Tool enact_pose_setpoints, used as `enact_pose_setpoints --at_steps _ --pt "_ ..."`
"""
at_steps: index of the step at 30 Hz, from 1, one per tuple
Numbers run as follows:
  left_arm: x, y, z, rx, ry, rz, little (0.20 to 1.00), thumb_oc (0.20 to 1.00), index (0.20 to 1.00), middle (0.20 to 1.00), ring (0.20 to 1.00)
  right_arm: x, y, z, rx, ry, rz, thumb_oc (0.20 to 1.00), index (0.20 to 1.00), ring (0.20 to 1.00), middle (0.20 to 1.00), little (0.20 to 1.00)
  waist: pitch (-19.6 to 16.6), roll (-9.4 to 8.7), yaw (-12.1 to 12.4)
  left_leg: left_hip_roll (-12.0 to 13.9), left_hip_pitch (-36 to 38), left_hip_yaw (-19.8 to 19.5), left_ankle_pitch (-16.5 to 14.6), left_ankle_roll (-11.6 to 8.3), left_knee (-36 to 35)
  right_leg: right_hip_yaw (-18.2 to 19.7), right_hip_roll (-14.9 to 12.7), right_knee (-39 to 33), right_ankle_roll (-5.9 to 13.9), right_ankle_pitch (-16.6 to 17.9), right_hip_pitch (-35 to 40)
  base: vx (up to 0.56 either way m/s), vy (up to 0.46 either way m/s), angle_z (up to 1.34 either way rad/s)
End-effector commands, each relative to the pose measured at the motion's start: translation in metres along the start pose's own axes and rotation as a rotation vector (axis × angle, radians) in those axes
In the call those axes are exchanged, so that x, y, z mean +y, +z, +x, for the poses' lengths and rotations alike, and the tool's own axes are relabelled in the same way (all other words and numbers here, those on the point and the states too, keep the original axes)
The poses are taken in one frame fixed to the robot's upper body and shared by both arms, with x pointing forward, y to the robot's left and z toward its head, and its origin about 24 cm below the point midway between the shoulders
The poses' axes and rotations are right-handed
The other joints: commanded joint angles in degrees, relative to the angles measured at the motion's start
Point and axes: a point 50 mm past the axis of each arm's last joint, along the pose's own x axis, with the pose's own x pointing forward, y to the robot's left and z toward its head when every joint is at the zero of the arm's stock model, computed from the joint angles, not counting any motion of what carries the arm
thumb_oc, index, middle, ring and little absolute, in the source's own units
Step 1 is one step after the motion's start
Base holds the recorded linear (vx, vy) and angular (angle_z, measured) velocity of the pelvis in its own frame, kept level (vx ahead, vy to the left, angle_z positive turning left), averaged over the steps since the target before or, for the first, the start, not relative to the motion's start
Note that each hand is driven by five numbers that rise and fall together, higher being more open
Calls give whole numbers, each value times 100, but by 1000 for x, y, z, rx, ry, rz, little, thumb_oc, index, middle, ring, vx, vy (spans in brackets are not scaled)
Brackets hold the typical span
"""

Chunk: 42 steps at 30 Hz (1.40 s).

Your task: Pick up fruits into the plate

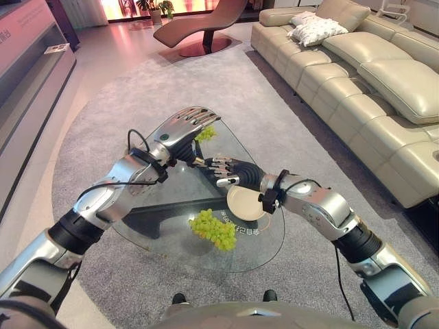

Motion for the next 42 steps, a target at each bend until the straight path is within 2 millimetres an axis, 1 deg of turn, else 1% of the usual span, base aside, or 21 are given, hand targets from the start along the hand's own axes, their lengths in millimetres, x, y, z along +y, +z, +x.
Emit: enact_pose_setpoints --at_steps 1,3,4,5,6,10,11,14,15,17,18,19,22,23,25,27,29,32,34,37,42 --pt "16 -19 -6 68 81 -39 1000 1000 1000 1000 1000 -10 20 -15 -191 -23 -26 1000 1000 1000 1000 1000 55 -161 76 -109 101 26 -553 118 132 -438 -235 188 214 -546 388 0 0 0" --pt "-4 -30 -16 135 54 -101 1000 1000 1000 1000 1000 -18 1 -24 -182 -87 1 1000 1000 1000 1000 1000 76 -152 56 -98 109 44 -555 124 128 -428 -226 186 211 -541 378 0 0 0" --pt "-6 -31 -17 140 50 -105 1000 1000 1000 1000 1000 -19 0 -24 -181 -94 12 1000 1000 1000 1000 1000 74 -150 53 -96 109 47 -554 124 127 -428 -226 185 212 -540 377 0 0 0" --pt "-22 -39 -29 189 28 -131 1000 1000 1000 1000 1000 -24 -17 -33 -169 -144 33 1000 1000 1000 1000 1000 106 -143 39 -97 104 57 -552 124 129 -413 -214 185 205 -540 364 0 0 0" --pt "-24 -40 -30 195 25 -135 1000 1000 1000 1000 1000 -25 -19 -34 -168 -153 40 1000 1000 1000 1000 1000 106 -141 36 -96 103 58 -551 123 130 -410 -213 186 204 -541 361 -22 8 -3" --pt "-55 -53 -51 306 -49 -174 1000 1000 1000 1000 1000 -38 -55 -51 -119 -304 148 1000 1000 1000 1000 1000 224 -137 -39 -100 64 87 -546 132 129 -376 -192 188 204 -530 292 -49 -2 -3" --pt "-66 -59 -58 350 -86 -188 1000 1000 1000 1000 1000 -43 -72 -57 -92 -372 191 1000 1000 1000 1000 1000 268 -139 -85 -105 54 106 -543 137 122 -366 -179 173 201 -517 269 -46 -5 -2" --pt "-82 -65 -67 410 -141 -199 1000 1000 1000 1000 1000 -50 -100 -67 -10 -478 218 1000 1000 1000 1000 1000 331 -136 -155 -104 35 133 -528 132 118 -361 -170 165 204 -499 231 -14 -1 0" --pt "-83 -66 -68 414 -145 -200 1000 1000 1000 1000 1000 -50 -102 -67 -3 -486 217 1000 1000 1000 1000 1000 334 -136 -160 -103 33 137 -528 132 118 -359 -170 164 205 -497 227 -33 4 -5" --pt "-100 -72 -80 472 -194 -213 1000 1000 1000 1000 1000 -54 -137 -82 120 -622 249 1000 1000 1000 1000 1000 431 -139 -239 -106 -10 181 -513 131 128 -319 -160 166 208 -476 150 -55 5 -5" --pt "-104 -74 -83 488 -205 -215 1000 1000 1000 1000 1000 -55 -147 -86 156 -663 260 1000 1000 1000 1000 1000 462 -142 -257 -114 -26 188 -513 135 130 -300 -152 167 205 -472 125 -40 4 -4" --pt "-104 -74 -83 487 -205 -215 1000 1000 1000 1000 1000 -55 -147 -86 156 -663 260 1000 1000 1000 1000 1000 462 -142 -255 -114 -27 190 -513 135 130 -298 -152 168 205 -472 123 -44 12 -8" --pt "-122 -78 -86 539 -244 -246 1000 1000 1000 1000 1000 -60 -187 -105 325 -805 293 1000 1000 1000 1000 1000 584 -118 -290 -143 -96 195 -500 140 112 -238 -123 150 201 -452 39 -68 26 -12" --pt "-123 -78 -85 543 -243 -250 1000 1000 1000 1000 1000 -61 -189 -106 335 -812 291 1000 1000 1000 1000 1000 602 -113 -281 -145 -101 197 -501 141 110 -229 -120 149 200 -451 31 -71 24 -8" --pt "-139 -78 -87 586 -267 -294 1000 1000 1000 1000 1000 -60 -216 -119 460 -865 290 1000 1000 1000 1000 1000 662 -105 -256 -159 -131 182 -505 154 100 -208 -104 130 194 -447 8 -66 15 -6" --pt "-154 -76 -90 627 -305 -327 1000 1000 1000 1000 1000 -57 -230 -126 552 -883 310 1000 1000 1000 1000 1000 677 -100 -224 -160 -135 179 -511 159 105 -205 -101 124 193 -448 9 -32 8 -9" --pt "-182 -70 -103 697 -377 -371 1000 1000 1000 1000 1000 -46 -252 -140 671 -901 352 1000 1000 1000 1000 1000 658 -100 -184 -155 -114 160 -519 169 103 -196 -90 120 195 -465 39 5 4 -8" --pt "-204 -65 -118 783 -444 -420 1000 1000 1000 1000 1000 -36 -267 -150 771 -917 412 1000 1000 1000 1000 1000 622 -107 -147 -148 -108 159 -528 174 110 -197 -88 121 199 -485 57 -3 -1 -5" --pt "-229 -59 -145 905 -536 -498 1000 1000 1000 1000 1000 -25 -279 -159 865 -918 481 1000 1000 1000 1000 1000 564 -118 -102 -142 -96 152 -530 182 108 -210 -92 119 203 -501 86 -3 0 -2" --pt "-252 -51 -179 1100 -617 -611 1000 1000 1000 1000 1000 -9 -291 -168 972 -914 545 1000 1000 1000 1000 1000 492 -124 -46 -145 -57 126 -552 195 100 -231 -97 116 207 -527 142 0 0 0" --pt "-276 -29 -251 1443 -746 -741 1000 1000 1000 1000 1000 10 -303 -176 1107 -865 510 1000 1000 1000 1000 1000 333 -171 51 -124 38 15 -571 185 78 -269 -110 92 194 -569 287 35 -12 3"
